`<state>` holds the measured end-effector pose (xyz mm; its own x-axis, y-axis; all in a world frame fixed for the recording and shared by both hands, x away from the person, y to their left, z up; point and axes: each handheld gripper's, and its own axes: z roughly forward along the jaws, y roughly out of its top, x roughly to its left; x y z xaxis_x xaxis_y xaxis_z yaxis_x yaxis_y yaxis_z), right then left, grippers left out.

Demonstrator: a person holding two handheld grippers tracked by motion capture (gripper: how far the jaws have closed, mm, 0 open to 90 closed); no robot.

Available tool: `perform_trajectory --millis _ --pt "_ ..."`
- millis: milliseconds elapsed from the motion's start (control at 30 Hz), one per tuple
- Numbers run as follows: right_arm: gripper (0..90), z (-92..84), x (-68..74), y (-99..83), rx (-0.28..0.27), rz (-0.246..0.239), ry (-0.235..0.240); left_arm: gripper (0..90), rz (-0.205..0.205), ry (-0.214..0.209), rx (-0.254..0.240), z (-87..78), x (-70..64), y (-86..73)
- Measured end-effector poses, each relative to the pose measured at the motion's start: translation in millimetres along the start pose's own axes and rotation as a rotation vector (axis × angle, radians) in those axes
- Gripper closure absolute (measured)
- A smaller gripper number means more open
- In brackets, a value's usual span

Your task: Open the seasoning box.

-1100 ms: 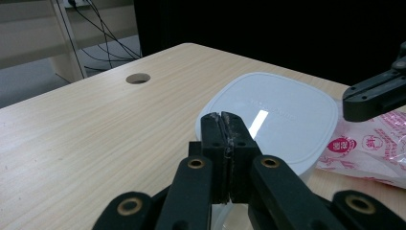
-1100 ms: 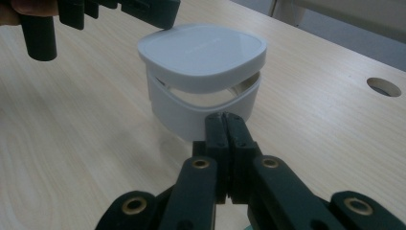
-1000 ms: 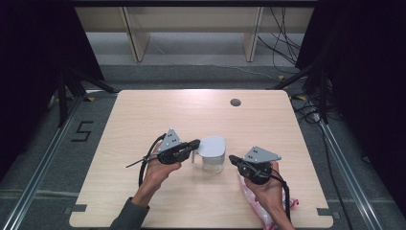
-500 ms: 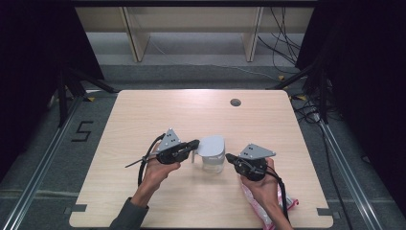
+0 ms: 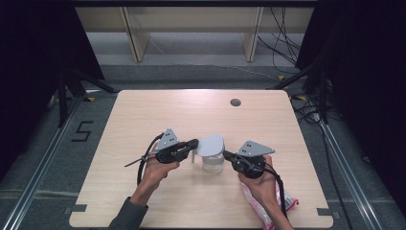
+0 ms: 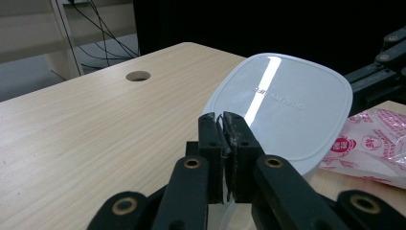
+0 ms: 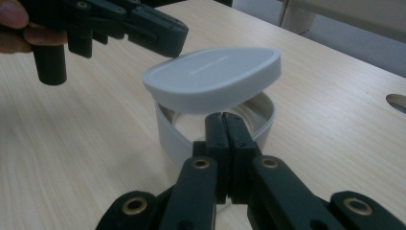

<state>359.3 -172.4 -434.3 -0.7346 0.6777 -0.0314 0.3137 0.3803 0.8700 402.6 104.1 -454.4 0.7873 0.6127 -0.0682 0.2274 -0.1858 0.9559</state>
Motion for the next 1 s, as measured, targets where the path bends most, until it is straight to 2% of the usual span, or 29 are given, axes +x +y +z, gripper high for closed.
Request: perform_trajectory --millis 33,67,100,167,200,267,300,333,367,467,500,533,567,600,633,667,767,800,867,900,1000 --pt "90.0 0.2 -0.7 0.7 0.000 0.001 0.019 80.1 0.007 -0.007 0.002 -1.0 0.8 0.5" --pt "90.0 0.6 -1.1 0.8 -0.013 -0.005 0.013 74.0 0.002 -0.007 0.016 -3.4 1.0 1.2" --pt "90.0 -0.5 -0.9 1.1 -0.013 0.006 0.006 73.3 0.022 -0.017 0.024 -6.3 1.4 2.6" --pt "90.0 -1.2 -0.2 2.4 -0.015 -0.010 0.006 69.2 0.029 -0.015 0.025 -9.4 0.7 3.6" --pt "90.0 -1.3 1.6 3.4 -0.007 0.006 0.016 64.9 0.045 -0.015 0.029 -12.8 0.6 4.7" --pt "90.0 0.4 2.6 5.8 -0.015 -0.018 0.028 58.3 0.033 -0.002 0.038 -19.8 0.0 5.6" --pt "90.0 0.2 4.0 6.8 -0.013 -0.009 0.022 55.7 0.064 -0.004 0.044 -25.7 0.2 5.1" --pt "90.0 0.4 5.1 7.8 -0.012 -0.007 0.021 52.7 0.064 -0.004 0.044 -25.7 0.2 5.1" --pt "90.0 0.4 5.1 7.8 -0.012 -0.007 0.021 52.7 0.049 0.010 0.059 -28.4 -1.7 3.4" --pt "90.0 3.0 6.8 12.3 -0.026 -0.013 0.025 42.5 0.069 0.011 0.103 -33.2 -3.2 -6.8" --pt "90.0 3.0 6.8 12.3 -0.026 -0.013 0.025 41.3 0.069 0.011 0.103 -33.2 -3.2 -6.8" --pt "90.0 3.1 8.1 13.4 -0.023 -0.004 0.028 41.3 0.037 0.024 0.104 -33.6 -4.8 -10.2" --pt "90.0 4.4 8.0 15.1 -0.027 -0.029 0.037 39.4 0.045 0.027 0.112 -34.1 -3.8 -11.6" --pt "90.0 5.0 8.9 17.0 -0.033 -0.032 0.037 37.1 0.022 0.025 0.120 -33.9 -5.5 -17.4" --pt "90.0 5.0 8.9 17.0 -0.033 -0.032 0.037 36.2 0.022 0.025 0.120 -33.9 -5.5 -17.4" --pt "90.0 6.1 10.3 19.1 -0.038 -0.031 0.037 35.7 0.040 0.033 0.140 -35.0 -5.7 -22.9" --pt "90.0 8.1 11.6 20.9 -0.040 -0.037 0.041 33.2 0.044 0.052 0.171 -35.9 -6.9 -27.8" --pt "90.0 9.2 13.1 23.2 -0.047 -0.042 0.031 32.7 0.045 0.051 0.167 -36.0 -6.8 -29.9" --pt "90.0 12.2 16.8 25.6 -0.050 -0.052 0.042 31.8 0.041 0.060 0.169 -38.9 -8.2 -33.4" --pt "90.0 12.8 17.4 26.9 -0.057 -0.066 0.036 31.2 0.015 0.065 0.174 -39.8 -9.9 -34.7" --pt "90.0 15.7 22.5 30.3 -0.063 -0.056 0.037 28.7 0.023 0.074 0.179 -40.6 -10.6 -36.0"
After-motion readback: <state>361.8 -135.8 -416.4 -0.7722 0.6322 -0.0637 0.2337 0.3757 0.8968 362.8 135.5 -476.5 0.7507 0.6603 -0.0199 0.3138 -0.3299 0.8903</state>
